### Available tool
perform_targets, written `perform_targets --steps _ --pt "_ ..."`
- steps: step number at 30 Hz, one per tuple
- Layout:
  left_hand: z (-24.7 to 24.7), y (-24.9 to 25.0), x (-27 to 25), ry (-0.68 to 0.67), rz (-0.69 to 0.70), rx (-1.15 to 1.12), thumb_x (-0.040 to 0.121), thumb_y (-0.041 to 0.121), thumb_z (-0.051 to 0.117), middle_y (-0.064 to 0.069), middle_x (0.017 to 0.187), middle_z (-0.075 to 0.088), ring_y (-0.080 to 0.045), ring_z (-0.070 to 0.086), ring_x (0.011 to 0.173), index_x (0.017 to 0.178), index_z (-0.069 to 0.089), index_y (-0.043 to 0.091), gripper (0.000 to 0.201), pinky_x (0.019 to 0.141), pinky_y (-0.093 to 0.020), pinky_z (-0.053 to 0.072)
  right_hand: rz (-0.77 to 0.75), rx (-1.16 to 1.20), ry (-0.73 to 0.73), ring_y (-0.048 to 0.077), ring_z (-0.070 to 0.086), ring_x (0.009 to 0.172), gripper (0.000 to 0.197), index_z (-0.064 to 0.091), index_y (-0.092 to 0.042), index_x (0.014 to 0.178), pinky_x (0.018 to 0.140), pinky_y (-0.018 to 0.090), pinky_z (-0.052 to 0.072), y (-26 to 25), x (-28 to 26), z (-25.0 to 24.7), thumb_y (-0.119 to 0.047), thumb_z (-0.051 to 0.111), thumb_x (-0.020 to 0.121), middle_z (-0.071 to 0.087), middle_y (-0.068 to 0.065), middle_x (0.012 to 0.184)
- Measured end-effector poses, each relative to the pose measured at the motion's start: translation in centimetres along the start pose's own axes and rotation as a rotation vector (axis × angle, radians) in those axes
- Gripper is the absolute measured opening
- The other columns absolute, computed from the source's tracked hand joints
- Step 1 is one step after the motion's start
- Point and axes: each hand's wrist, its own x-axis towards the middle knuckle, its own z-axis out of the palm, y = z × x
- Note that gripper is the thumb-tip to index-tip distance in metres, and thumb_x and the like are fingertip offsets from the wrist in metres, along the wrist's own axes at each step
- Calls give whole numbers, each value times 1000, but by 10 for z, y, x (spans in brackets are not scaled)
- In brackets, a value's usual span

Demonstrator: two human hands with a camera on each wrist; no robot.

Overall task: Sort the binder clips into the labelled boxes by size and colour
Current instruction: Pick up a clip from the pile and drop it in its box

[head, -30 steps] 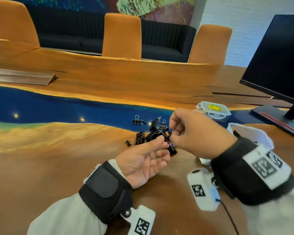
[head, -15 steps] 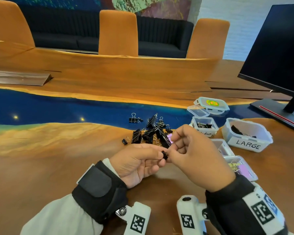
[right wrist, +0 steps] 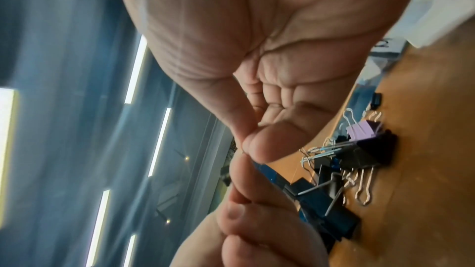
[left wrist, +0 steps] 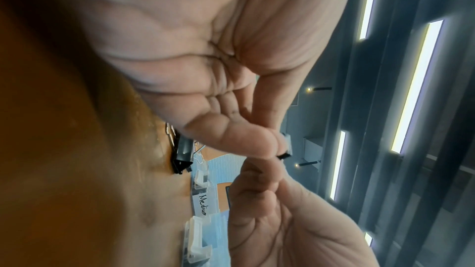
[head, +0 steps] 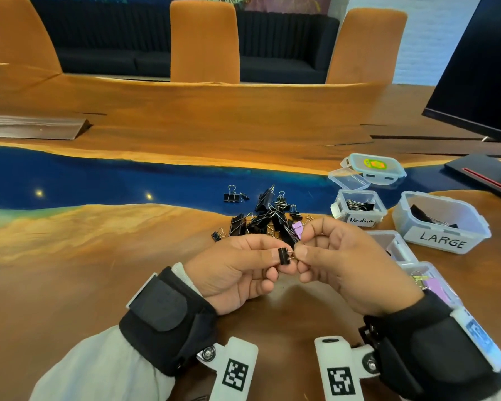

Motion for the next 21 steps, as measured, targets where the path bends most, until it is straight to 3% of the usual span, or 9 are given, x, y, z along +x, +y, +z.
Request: perform_targets --steps 3,9,14,18,21 --pt "2 2 2 62 2 5 74 13 71 -10 70 67 -6 58 49 85 66 9 13 48 -16 53 7 127 -3 20 59 55 15 54 -2 95 52 26 54 3 2 -1 11 57 89 61 12 64" --pt "0 0 7 117 7 18 70 17 73 -6 68 59 -9 55 54 83 64 10 18 50 -19 53 -39 125 -65 19 61 62 20 61 -1 108 58 27 56 10 5 1 7 59 90 62 13 73" --pt "-3 -1 9 77 -1 6 82 19 70 -7 77 59 -8 56 58 103 64 4 26 53 -18 54 21 82 -194 22 64 78 29 71 -9 112 69 31 59 12 6 3 -16 57 87 65 16 87" --pt "-3 -2 9 83 6 -7 80 17 70 -9 77 61 -9 57 58 87 69 9 11 52 -18 55 43 87 -189 21 64 74 24 65 -4 104 65 29 58 12 8 4 -19 59 86 65 13 81" --pt "-1 0 7 57 17 -30 78 14 67 -10 75 66 -10 62 58 83 76 8 12 53 -19 57 39 56 -164 19 62 69 8 63 -6 94 61 28 56 12 7 4 -12 58 97 64 8 75"
